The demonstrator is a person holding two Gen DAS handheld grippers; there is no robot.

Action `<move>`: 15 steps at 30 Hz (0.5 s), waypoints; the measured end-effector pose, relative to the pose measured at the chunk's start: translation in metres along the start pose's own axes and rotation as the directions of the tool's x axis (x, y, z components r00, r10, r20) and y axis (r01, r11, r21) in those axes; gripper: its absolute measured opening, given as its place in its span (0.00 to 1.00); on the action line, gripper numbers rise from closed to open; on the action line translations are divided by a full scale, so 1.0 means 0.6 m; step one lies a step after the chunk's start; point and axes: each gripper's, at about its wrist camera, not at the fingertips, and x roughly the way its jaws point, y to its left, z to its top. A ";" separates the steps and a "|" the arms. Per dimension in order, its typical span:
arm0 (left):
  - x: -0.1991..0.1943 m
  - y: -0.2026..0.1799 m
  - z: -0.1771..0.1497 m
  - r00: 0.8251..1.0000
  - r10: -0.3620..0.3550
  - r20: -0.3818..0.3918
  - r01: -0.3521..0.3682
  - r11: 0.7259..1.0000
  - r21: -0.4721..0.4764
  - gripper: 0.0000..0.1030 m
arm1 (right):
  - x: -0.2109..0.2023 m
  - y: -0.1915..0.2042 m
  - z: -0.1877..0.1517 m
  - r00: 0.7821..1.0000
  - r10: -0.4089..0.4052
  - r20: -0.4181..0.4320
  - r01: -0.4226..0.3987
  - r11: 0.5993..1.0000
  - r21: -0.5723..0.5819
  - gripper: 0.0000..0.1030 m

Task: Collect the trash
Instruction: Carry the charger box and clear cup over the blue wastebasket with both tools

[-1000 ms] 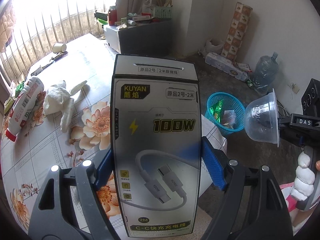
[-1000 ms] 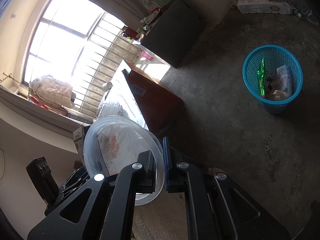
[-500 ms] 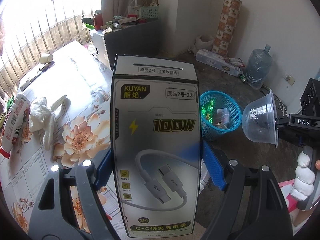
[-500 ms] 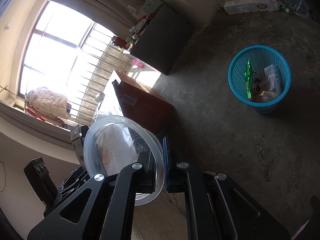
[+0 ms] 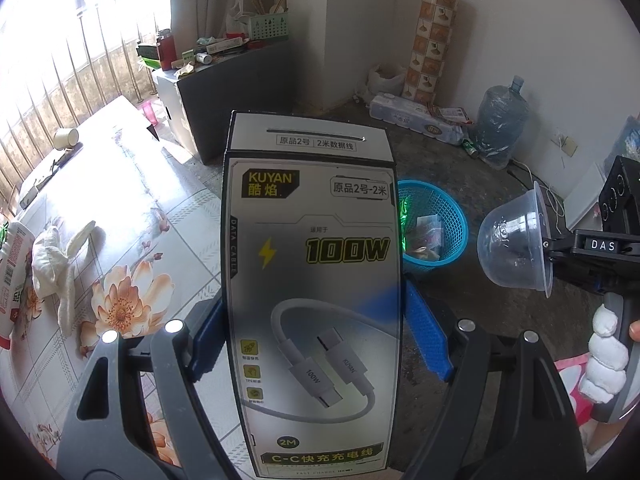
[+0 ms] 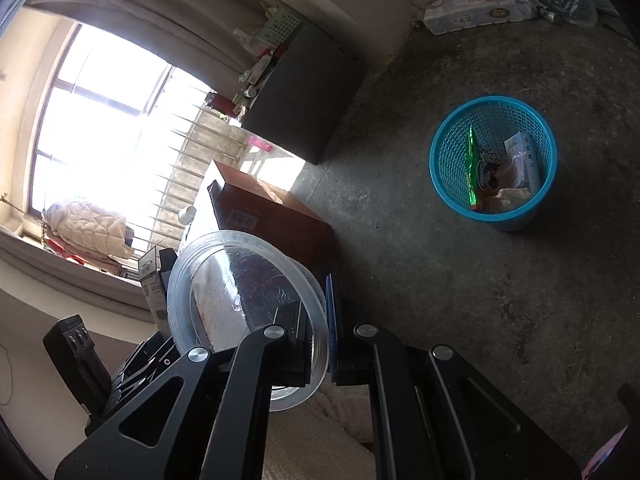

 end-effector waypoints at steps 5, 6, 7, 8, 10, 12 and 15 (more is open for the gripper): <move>0.019 -0.022 0.020 0.999 -0.033 -0.002 0.033 0.999 0.025 0.73 | -0.011 -0.024 0.010 1.000 -0.018 0.023 0.017 0.999 0.033 0.06; 0.024 -0.028 0.026 0.999 -0.041 -0.004 0.041 0.999 0.029 0.73 | -0.014 -0.029 0.012 0.999 -0.023 0.028 0.022 0.999 0.042 0.06; 0.030 -0.034 0.032 0.999 -0.053 -0.007 0.053 0.998 0.032 0.73 | -0.017 -0.036 0.015 0.999 -0.028 0.034 0.026 0.998 0.050 0.06; 0.036 -0.039 0.037 0.998 -0.064 -0.012 0.065 0.997 0.035 0.73 | -0.020 -0.043 0.018 0.999 -0.033 0.042 0.031 0.998 0.061 0.06; 0.052 -0.056 0.049 0.996 -0.086 -0.025 0.087 0.995 0.043 0.73 | -0.027 -0.059 0.023 0.997 -0.045 0.056 0.040 0.996 0.084 0.06; 0.071 -0.071 0.062 0.993 -0.113 -0.041 0.115 0.992 0.047 0.72 | -0.034 -0.077 0.029 0.996 -0.060 0.069 0.052 0.993 0.110 0.06; 0.103 -0.096 0.080 0.985 -0.158 -0.071 0.162 0.985 0.053 0.72 | -0.040 -0.107 0.037 0.993 -0.088 0.084 0.074 0.986 0.151 0.06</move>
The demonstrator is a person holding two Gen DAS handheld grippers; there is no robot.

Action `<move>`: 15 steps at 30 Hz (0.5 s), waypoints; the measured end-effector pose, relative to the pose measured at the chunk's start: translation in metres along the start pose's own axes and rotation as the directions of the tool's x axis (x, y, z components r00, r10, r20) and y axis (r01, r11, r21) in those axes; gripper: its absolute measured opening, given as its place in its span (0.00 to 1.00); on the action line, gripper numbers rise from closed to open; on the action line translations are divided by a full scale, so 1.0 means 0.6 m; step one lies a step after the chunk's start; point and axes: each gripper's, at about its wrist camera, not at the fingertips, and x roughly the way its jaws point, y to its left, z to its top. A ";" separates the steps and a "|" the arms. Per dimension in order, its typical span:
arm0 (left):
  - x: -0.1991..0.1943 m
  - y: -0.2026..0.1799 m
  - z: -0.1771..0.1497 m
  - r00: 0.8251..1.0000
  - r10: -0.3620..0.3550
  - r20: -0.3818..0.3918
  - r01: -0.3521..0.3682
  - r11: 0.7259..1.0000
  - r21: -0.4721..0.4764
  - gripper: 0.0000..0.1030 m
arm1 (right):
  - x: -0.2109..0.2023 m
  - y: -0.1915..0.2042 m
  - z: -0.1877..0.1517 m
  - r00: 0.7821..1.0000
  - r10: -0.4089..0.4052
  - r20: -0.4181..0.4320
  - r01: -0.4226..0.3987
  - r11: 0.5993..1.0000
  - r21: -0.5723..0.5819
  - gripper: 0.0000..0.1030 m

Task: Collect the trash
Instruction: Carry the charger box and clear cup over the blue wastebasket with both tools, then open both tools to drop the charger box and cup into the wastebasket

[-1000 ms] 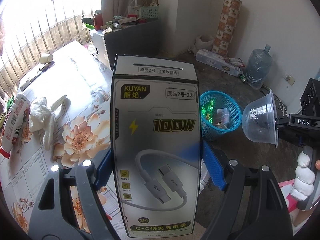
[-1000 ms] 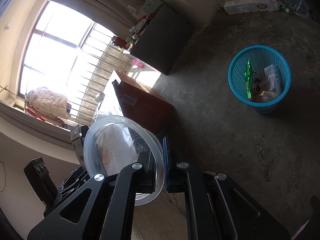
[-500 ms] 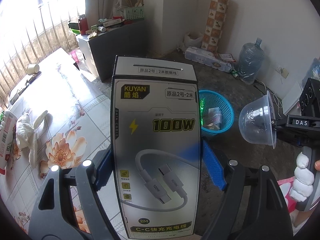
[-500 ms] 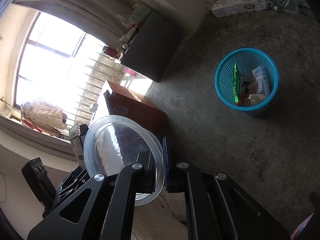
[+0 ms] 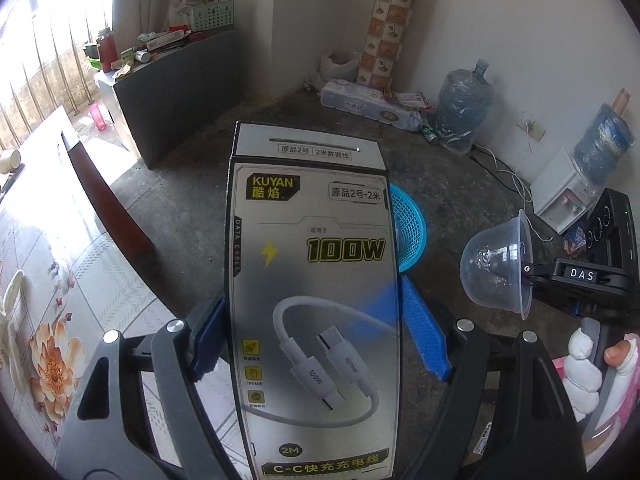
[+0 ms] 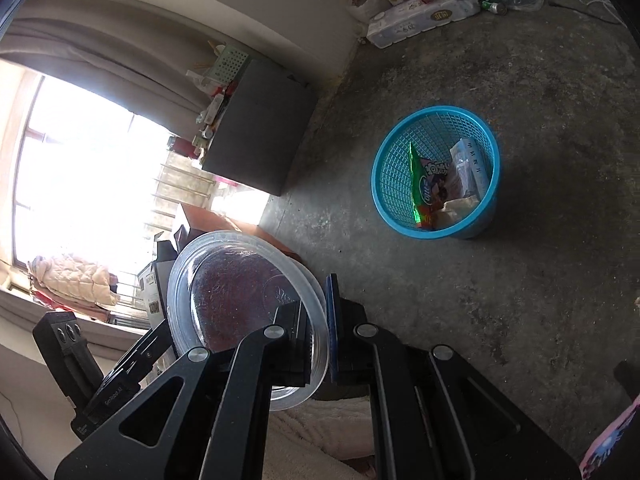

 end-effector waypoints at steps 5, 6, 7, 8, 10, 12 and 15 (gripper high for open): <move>0.066 -0.022 0.032 0.996 -0.067 -0.055 0.067 0.998 0.001 0.72 | 0.013 -0.050 0.026 0.999 -0.039 0.008 0.038 0.997 0.068 0.06; 0.079 -0.024 0.038 0.994 -0.082 -0.067 0.082 0.997 -0.003 0.72 | 0.019 -0.060 0.031 0.999 -0.046 0.006 0.045 0.996 0.080 0.06; 0.095 -0.028 0.045 0.993 -0.092 -0.079 0.092 0.996 -0.006 0.72 | 0.026 -0.069 0.036 0.998 -0.055 0.004 0.055 0.994 0.090 0.06; 0.109 -0.032 0.051 0.991 -0.100 -0.092 0.100 0.995 -0.007 0.72 | 0.033 -0.078 0.043 0.998 -0.063 0.000 0.063 0.993 0.100 0.06; 0.136 -0.041 0.065 0.986 -0.122 -0.114 0.122 0.992 -0.009 0.72 | 0.051 -0.093 0.058 0.997 -0.079 -0.008 0.079 0.990 0.119 0.06; 0.166 -0.052 0.081 0.980 -0.142 -0.141 0.141 0.990 -0.015 0.72 | 0.072 -0.106 0.079 0.996 -0.091 -0.015 0.092 0.986 0.142 0.06; 0.209 -0.070 0.123 0.972 -0.183 -0.149 0.180 0.983 -0.029 0.71 | 0.110 -0.121 0.130 0.996 -0.094 -0.013 0.094 0.979 0.179 0.07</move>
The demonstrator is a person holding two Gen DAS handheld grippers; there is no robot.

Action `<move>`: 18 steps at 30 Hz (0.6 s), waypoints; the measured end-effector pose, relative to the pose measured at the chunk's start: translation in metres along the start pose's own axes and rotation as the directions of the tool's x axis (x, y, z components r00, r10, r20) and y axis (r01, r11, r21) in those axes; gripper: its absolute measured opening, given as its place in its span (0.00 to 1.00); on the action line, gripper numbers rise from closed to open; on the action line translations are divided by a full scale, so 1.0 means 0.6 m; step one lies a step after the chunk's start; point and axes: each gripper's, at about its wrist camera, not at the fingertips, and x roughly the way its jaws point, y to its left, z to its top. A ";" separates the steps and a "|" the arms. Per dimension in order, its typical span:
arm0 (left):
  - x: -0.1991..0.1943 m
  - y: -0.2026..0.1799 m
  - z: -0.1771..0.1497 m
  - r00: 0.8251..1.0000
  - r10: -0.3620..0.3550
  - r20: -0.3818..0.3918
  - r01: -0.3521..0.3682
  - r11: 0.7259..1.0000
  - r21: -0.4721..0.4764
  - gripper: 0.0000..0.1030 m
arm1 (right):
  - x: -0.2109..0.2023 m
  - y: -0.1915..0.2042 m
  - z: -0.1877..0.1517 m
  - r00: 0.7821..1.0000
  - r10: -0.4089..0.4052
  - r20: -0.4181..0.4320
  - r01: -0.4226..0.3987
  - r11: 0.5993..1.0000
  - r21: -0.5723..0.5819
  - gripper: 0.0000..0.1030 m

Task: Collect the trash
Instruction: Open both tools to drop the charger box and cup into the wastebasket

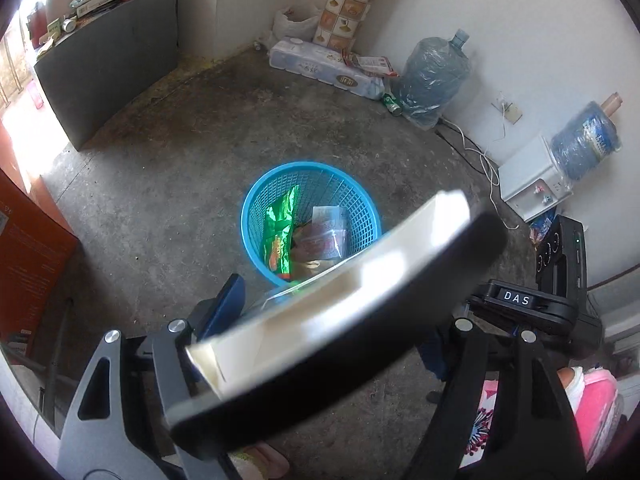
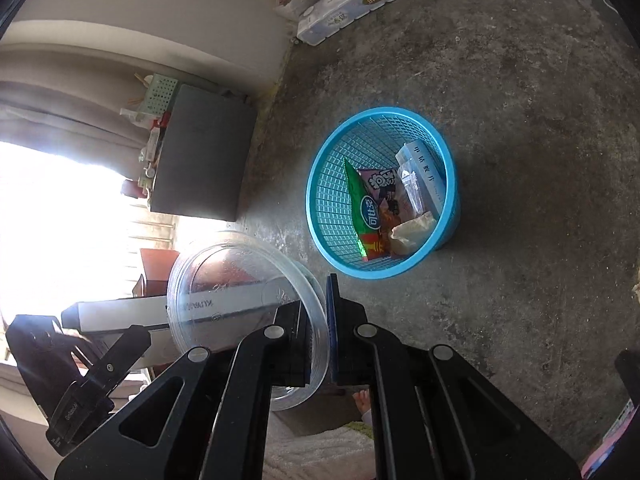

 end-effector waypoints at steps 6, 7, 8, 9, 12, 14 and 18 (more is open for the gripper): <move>0.091 0.013 0.090 1.000 0.012 -0.002 -0.012 0.996 -0.093 0.81 | 0.098 -0.033 0.101 0.989 -0.146 0.019 0.143 0.986 0.087 0.50; 0.096 0.020 0.090 1.000 -0.002 -0.015 0.001 0.992 -0.126 0.81 | 0.103 -0.044 0.097 0.991 -0.133 0.012 0.131 0.985 0.114 0.50; 0.094 0.028 0.078 1.000 -0.027 -0.016 0.024 0.988 -0.150 0.81 | 0.106 -0.053 0.089 0.995 -0.102 0.006 0.100 0.987 0.127 0.50; 0.090 0.035 0.065 0.999 -0.048 -0.015 0.045 0.986 -0.158 0.81 | 0.107 -0.060 0.076 0.996 -0.089 0.001 0.088 0.988 0.128 0.50; 0.069 0.049 0.021 0.999 -0.028 -0.018 0.025 0.990 -0.137 0.81 | 0.112 -0.083 0.034 0.995 -0.096 -0.032 0.099 0.988 0.117 0.50; 0.054 0.058 -0.004 1.000 -0.026 -0.015 0.023 0.990 -0.142 0.81 | 0.109 -0.102 0.006 0.995 -0.082 -0.048 0.089 0.986 0.143 0.50; 0.018 0.070 -0.045 1.000 -0.003 -0.011 0.002 0.990 -0.142 0.81 | 0.087 -0.134 -0.054 0.996 -0.050 -0.068 0.062 0.981 0.186 0.50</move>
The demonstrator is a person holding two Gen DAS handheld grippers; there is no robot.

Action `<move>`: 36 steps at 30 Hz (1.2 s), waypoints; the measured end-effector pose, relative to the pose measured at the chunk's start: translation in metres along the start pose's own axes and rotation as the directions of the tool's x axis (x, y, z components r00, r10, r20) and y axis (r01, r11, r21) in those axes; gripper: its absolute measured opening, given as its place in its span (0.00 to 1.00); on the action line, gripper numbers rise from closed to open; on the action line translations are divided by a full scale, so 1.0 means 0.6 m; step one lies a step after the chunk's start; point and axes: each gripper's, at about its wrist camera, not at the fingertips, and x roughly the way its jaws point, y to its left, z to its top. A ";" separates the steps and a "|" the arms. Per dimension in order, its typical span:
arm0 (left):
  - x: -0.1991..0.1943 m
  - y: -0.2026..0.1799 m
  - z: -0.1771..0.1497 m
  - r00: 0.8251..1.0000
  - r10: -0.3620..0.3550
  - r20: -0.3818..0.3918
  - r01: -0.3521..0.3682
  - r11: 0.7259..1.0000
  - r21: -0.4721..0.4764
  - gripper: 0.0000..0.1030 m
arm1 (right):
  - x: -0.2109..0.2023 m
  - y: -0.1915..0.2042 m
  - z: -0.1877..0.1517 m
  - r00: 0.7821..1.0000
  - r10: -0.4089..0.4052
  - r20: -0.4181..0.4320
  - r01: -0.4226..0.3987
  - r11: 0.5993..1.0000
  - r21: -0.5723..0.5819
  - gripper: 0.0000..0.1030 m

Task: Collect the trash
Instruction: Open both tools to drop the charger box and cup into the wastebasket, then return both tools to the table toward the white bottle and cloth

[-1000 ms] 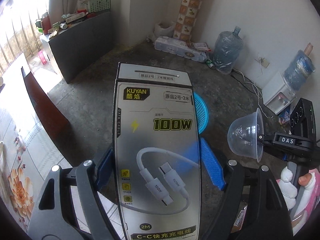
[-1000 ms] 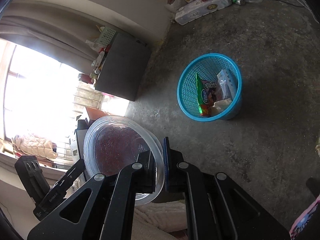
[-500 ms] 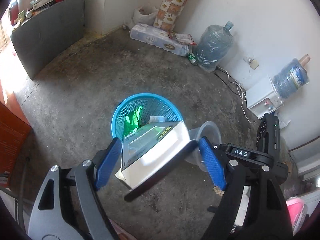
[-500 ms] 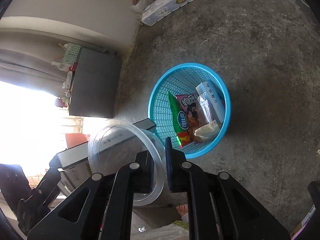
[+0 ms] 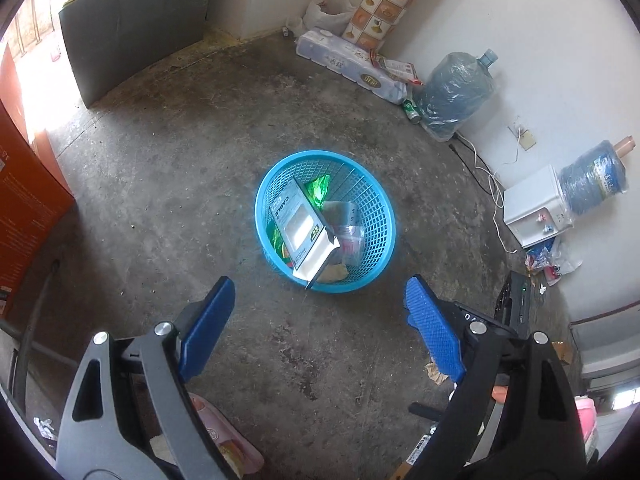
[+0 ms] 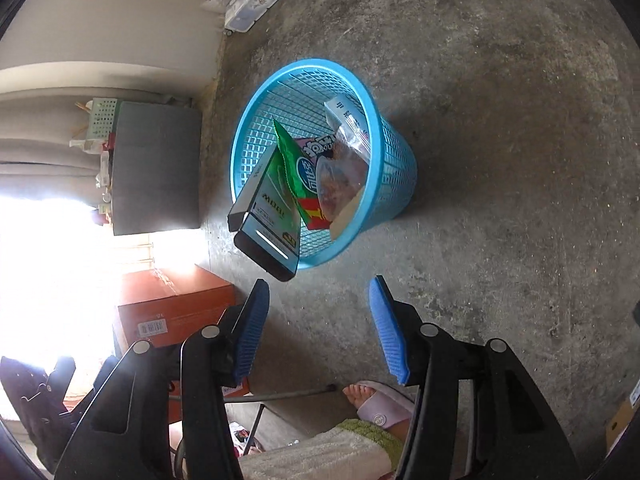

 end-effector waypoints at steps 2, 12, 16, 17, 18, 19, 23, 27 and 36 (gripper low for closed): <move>-0.022 0.003 -0.016 1.000 -0.002 0.015 0.002 1.000 0.006 0.81 | -0.009 -0.013 -0.027 1.000 0.000 -0.010 0.000 1.000 0.006 0.50; -0.160 0.027 -0.112 0.994 -0.032 0.109 0.033 0.999 -0.005 0.81 | -0.059 -0.002 -0.103 0.999 -0.003 -0.040 -0.001 0.997 -0.078 0.50; -0.234 0.044 -0.143 0.983 -0.035 0.180 0.036 0.999 -0.002 0.81 | -0.087 0.056 -0.130 1.000 -0.011 -0.021 0.007 0.982 -0.187 0.50; -0.249 0.049 -0.149 0.981 -0.032 0.194 0.032 0.999 0.004 0.81 | -0.093 0.074 -0.140 1.000 -0.012 -0.012 0.009 0.976 -0.218 0.50; -0.265 0.054 -0.154 0.978 -0.022 0.208 0.021 1.000 0.007 0.81 | -0.100 0.093 -0.150 1.000 -0.010 -0.002 0.010 0.968 -0.251 0.51; -0.281 0.061 -0.159 0.975 -0.012 0.222 0.011 1.000 0.005 0.81 | -0.110 0.113 -0.162 1.000 -0.006 0.011 0.009 0.958 -0.286 0.51; -0.341 0.094 -0.187 0.966 0.013 0.260 -0.009 1.000 -0.016 0.81 | -0.150 0.183 -0.214 0.998 0.034 0.058 -0.007 0.915 -0.403 0.59; -0.397 0.135 -0.226 0.955 0.073 0.287 -0.063 0.997 -0.043 0.81 | -0.186 0.236 -0.265 0.993 0.099 0.059 -0.058 0.871 -0.488 0.67; -0.539 0.275 -0.356 0.883 0.232 0.409 -0.122 0.953 -0.277 0.81 | -0.196 0.348 -0.375 0.987 0.149 -0.056 -0.149 0.746 -0.650 0.73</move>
